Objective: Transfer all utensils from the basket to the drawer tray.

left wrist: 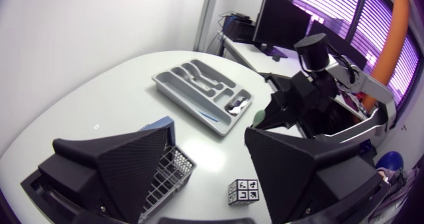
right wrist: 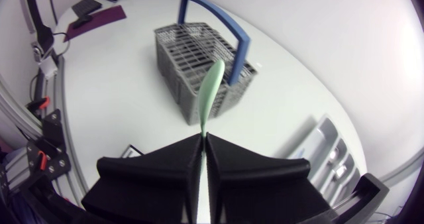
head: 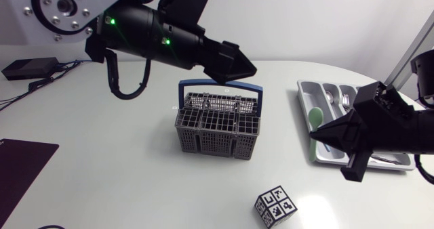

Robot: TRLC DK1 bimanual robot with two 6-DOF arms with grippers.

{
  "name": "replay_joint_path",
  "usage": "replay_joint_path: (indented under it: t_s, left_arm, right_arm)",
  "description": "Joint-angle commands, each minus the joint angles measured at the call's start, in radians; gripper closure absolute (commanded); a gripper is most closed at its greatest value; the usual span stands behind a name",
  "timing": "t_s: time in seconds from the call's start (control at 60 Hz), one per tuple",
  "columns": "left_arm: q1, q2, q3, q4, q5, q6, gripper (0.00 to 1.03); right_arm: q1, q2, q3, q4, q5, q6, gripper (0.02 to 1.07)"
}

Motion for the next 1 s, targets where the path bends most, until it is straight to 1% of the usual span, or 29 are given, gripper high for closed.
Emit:
replay_joint_path:
  t_s: [0.0,0.067,0.117,0.2,0.233,0.25,0.3,0.35,0.383,0.5,0.65,0.817,0.85,0.883,0.933,0.95,0.967,0.983]
  left_arm:
    - [0.019,-0.003,0.027,-0.026,-0.036,-0.022,0.17]
    - [0.034,-0.007,0.02,-0.046,-0.077,-0.013,0.17]
    - [0.039,-0.018,0.007,-0.052,-0.108,-0.001,0.17]
    - [0.049,-0.032,-0.007,-0.066,-0.138,0.01,0.17]
    - [0.052,-0.037,-0.01,-0.071,-0.143,0.015,0.17]
    - [0.06,-0.041,-0.016,-0.072,-0.145,0.016,0.17]
    - [0.072,-0.05,-0.029,-0.074,-0.157,0.019,0.17]
    - [0.082,-0.061,-0.038,-0.08,-0.16,0.025,0.17]
    - [0.092,-0.067,-0.049,-0.08,-0.16,0.025,0.17]
    - [0.115,-0.087,-0.082,-0.083,-0.161,0.035,0.17]
    - [0.152,-0.118,-0.125,-0.085,-0.165,0.042,0.17]
    - [0.187,-0.136,-0.162,-0.086,-0.165,0.059,0.17]
    - [0.19,-0.136,-0.17,-0.086,-0.165,0.062,0.17]
    - [0.2,-0.136,-0.179,-0.086,-0.165,0.065,0.17]
    - [0.21,-0.141,-0.188,-0.086,-0.165,0.07,0.17]
    - [0.215,-0.142,-0.191,-0.086,-0.165,0.07,0.17]
    - [0.217,-0.142,-0.193,-0.086,-0.165,0.07,0.17]
    - [0.218,-0.144,-0.194,-0.086,-0.165,0.072,0.17]
  right_arm:
    - [-0.083,0.006,-0.027,-0.008,0.065,-0.087,1.01]
    - [-0.145,-0.008,-0.045,0.024,0.167,-0.151,1.01]
    - [-0.214,-0.006,-0.068,0.086,0.232,-0.22,1.01]
    - [-0.35,0.038,-0.096,0.17,0.246,-0.326,1.01]
    - [-0.375,0.052,-0.101,0.19,0.246,-0.346,1.01]
    - [-0.416,0.08,-0.111,0.231,0.25,-0.38,1.01]
    - [-0.475,0.135,-0.137,0.323,0.267,-0.435,1.01]
    - [-0.516,0.193,-0.156,0.412,0.287,-0.47,1.01]
    - [-0.544,0.236,-0.16,0.451,0.292,-0.49,1.01]
    - [-0.596,0.345,-0.186,0.601,0.318,-0.564,1.01]
    - [-0.625,0.506,-0.197,0.785,0.368,-0.616,1.01]
    - [-0.637,0.598,-0.223,0.882,0.399,-0.665,1.01]
    - [-0.637,0.606,-0.226,0.885,0.402,-0.67,1.01]
    - [-0.642,0.621,-0.226,0.886,0.404,-0.673,0.98]
    - [-0.646,0.626,-0.231,0.886,0.404,-0.674,0.86]
    - [-0.646,0.624,-0.234,0.888,0.404,-0.674,0.8]
    - [-0.648,0.623,-0.236,0.888,0.404,-0.674,0.77]
    - [-0.649,0.618,-0.239,0.889,0.404,-0.674,0.69]
